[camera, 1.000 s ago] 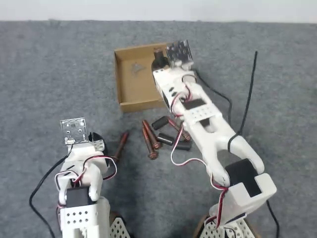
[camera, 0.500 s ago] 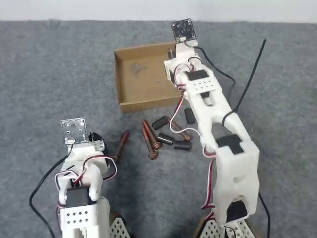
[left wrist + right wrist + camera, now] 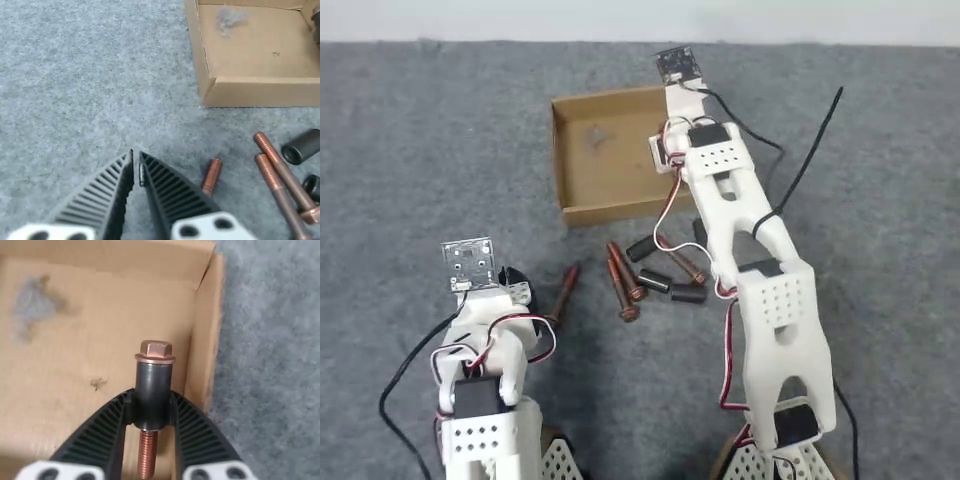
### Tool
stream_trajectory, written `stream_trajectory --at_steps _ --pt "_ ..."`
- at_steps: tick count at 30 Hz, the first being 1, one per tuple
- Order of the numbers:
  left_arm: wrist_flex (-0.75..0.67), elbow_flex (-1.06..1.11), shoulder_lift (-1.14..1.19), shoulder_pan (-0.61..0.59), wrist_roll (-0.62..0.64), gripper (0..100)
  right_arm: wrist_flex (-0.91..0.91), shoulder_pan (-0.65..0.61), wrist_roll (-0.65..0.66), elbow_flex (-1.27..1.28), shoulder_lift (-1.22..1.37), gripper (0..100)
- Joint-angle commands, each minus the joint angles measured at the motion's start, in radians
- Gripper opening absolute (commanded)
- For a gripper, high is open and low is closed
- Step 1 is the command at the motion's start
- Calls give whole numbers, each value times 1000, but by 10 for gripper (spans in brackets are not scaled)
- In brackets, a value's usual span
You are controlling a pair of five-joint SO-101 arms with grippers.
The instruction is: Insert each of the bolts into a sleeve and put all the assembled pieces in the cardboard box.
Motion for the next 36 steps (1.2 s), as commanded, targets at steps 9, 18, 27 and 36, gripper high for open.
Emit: stream_trajectory --at_steps 9,18,27,36 --pt "2 -15 -6 -5 -12 12 266 7 74 -399 102 23" --pt "2 -15 -6 -5 -12 12 397 5 71 -525 124 132" --pt "2 -15 -6 -9 -14 12 808 -36 71 -845 124 132" --pt "3 -15 -6 -9 -14 12 839 36 72 -984 90 0"
